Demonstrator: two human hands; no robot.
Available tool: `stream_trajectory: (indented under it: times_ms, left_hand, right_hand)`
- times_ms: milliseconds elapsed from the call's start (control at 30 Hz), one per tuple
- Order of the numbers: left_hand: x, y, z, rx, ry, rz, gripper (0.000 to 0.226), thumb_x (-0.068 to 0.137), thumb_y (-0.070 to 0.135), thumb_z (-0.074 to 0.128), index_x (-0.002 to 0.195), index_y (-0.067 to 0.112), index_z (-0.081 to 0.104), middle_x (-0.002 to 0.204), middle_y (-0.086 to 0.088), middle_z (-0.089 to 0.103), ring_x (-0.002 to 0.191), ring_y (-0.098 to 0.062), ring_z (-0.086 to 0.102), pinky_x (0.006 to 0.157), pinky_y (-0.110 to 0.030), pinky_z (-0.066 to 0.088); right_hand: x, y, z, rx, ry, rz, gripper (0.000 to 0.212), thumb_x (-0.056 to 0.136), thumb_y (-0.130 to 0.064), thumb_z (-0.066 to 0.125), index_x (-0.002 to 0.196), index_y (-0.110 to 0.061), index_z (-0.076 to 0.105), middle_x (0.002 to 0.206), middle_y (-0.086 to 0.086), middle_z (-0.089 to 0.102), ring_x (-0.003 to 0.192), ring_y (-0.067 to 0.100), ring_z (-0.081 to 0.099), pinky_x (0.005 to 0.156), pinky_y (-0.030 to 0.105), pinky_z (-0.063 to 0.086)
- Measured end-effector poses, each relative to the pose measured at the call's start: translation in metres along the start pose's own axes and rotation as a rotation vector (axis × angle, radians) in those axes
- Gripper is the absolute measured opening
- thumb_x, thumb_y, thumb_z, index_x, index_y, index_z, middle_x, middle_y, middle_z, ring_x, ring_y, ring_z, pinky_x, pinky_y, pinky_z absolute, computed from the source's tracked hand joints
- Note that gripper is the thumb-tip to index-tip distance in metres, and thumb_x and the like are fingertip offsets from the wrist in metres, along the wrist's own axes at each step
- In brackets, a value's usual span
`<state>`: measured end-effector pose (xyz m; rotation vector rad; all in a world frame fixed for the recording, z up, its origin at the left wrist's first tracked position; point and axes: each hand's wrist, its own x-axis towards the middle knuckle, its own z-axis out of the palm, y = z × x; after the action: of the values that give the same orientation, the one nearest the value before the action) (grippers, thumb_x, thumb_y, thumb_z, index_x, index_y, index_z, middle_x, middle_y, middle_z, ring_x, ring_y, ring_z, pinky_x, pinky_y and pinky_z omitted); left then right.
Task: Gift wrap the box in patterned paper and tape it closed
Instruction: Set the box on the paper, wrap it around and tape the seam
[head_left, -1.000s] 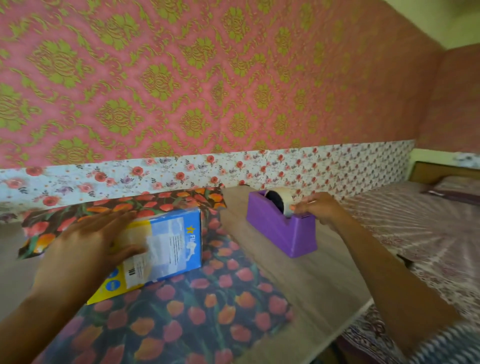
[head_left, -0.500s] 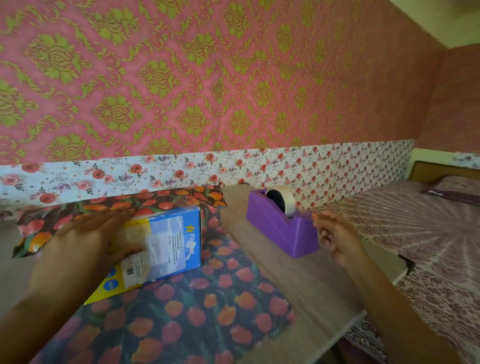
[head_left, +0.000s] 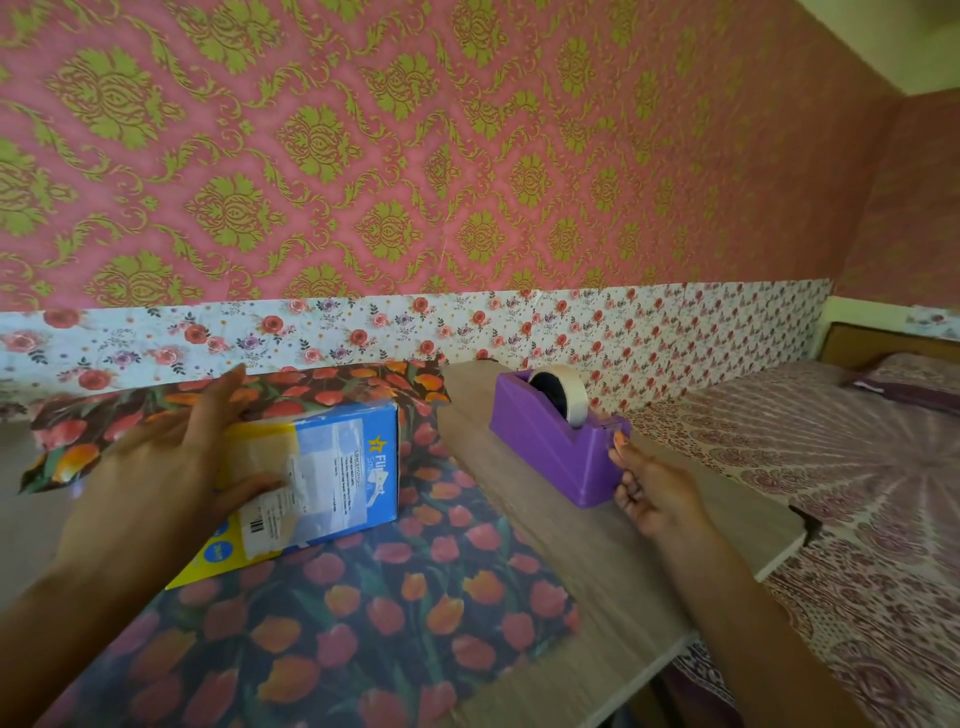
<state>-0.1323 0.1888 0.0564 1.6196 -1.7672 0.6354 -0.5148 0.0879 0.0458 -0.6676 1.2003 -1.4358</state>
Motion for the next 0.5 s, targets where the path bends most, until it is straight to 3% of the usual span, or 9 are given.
stream_trajectory:
  times_ms: [33, 133, 233, 300, 367, 433, 500]
  left_hand:
    - [0.0, 0.001, 0.0, -0.009, 0.007, -0.006, 0.091, 0.059, 0.049, 0.073, 0.137, 0.027, 0.034, 0.106, -0.02, 0.068, 0.076, -0.038, 0.066, 0.056, -0.046, 0.056]
    - [0.0, 0.004, 0.002, 0.083, 0.075, 0.033, 0.081, 0.055, 0.048, 0.087, 0.114, 0.006, 0.052, 0.085, -0.025, 0.068, 0.063, -0.038, 0.066, 0.051, -0.045, 0.055]
    - [-0.001, 0.012, -0.008, 0.125, 0.125, 0.056, 0.069, 0.057, 0.052, 0.073, 0.105, 0.004, 0.063, 0.083, -0.021, 0.068, 0.062, -0.036, 0.066, 0.054, -0.044, 0.054]
    - [-0.002, 0.018, -0.011, 0.184, 0.14, 0.038, 0.068, 0.048, 0.041, 0.09, 0.1, 0.002, 0.068, 0.086, -0.02, 0.07, 0.068, -0.037, 0.067, 0.055, -0.042, 0.055]
    - [-0.001, 0.024, -0.011, 0.216, 0.177, 0.066, 0.066, 0.044, 0.035, 0.093, 0.095, 0.001, 0.069, 0.088, -0.02, 0.07, 0.085, -0.036, 0.066, 0.068, -0.039, 0.053]
    - [-0.002, 0.023, -0.007, 0.246, 0.165, 0.055, 0.067, 0.047, 0.038, 0.091, 0.1, 0.003, 0.069, 0.092, -0.019, 0.071, 0.104, -0.038, 0.061, 0.095, -0.044, 0.034]
    - [-0.003, 0.016, -0.006, 0.281, 0.117, 0.01, 0.069, 0.047, 0.042, 0.089, 0.105, 0.008, 0.07, 0.093, -0.016, 0.072, 0.11, -0.04, 0.059, 0.101, -0.05, 0.027]
  right_hand:
    - [0.0, 0.001, 0.002, 0.017, -0.002, 0.012, 0.01, 0.081, -0.01, 0.068, 0.076, -0.013, 0.059, 0.051, -0.004, 0.051, 0.051, 0.006, 0.04, 0.052, 0.019, 0.04]
    - [-0.005, 0.005, 0.003, 0.007, -0.023, 0.017, 0.005, 0.084, -0.007, 0.063, 0.081, -0.01, 0.06, 0.062, -0.002, 0.054, 0.057, 0.006, 0.043, 0.051, 0.018, 0.043]
    - [-0.008, 0.006, -0.001, 0.038, -0.021, -0.007, 0.006, 0.088, -0.011, 0.059, 0.092, -0.013, 0.062, 0.068, -0.002, 0.05, 0.057, 0.006, 0.039, 0.054, 0.019, 0.038]
    - [-0.013, 0.007, -0.001, 0.054, -0.023, -0.025, 0.004, 0.089, -0.017, 0.058, 0.091, -0.018, 0.061, 0.064, -0.005, 0.05, 0.053, 0.004, 0.038, 0.05, 0.018, 0.034]
    - [-0.021, 0.009, 0.003, 0.09, -0.077, -0.069, 0.011, 0.091, -0.022, 0.056, 0.079, -0.022, 0.056, 0.052, -0.01, 0.051, 0.043, 0.001, 0.039, 0.041, 0.014, 0.032]
    - [-0.033, 0.015, 0.019, 0.111, -0.167, -0.125, 0.021, 0.093, -0.02, 0.053, 0.072, -0.023, 0.05, 0.04, -0.011, 0.048, 0.032, -0.003, 0.037, 0.032, 0.009, 0.028]
    - [-0.051, 0.018, 0.045, 0.08, -0.252, -0.193, 0.02, 0.092, -0.016, 0.053, 0.074, -0.022, 0.052, 0.04, -0.011, 0.048, 0.032, -0.003, 0.037, 0.032, 0.008, 0.027]
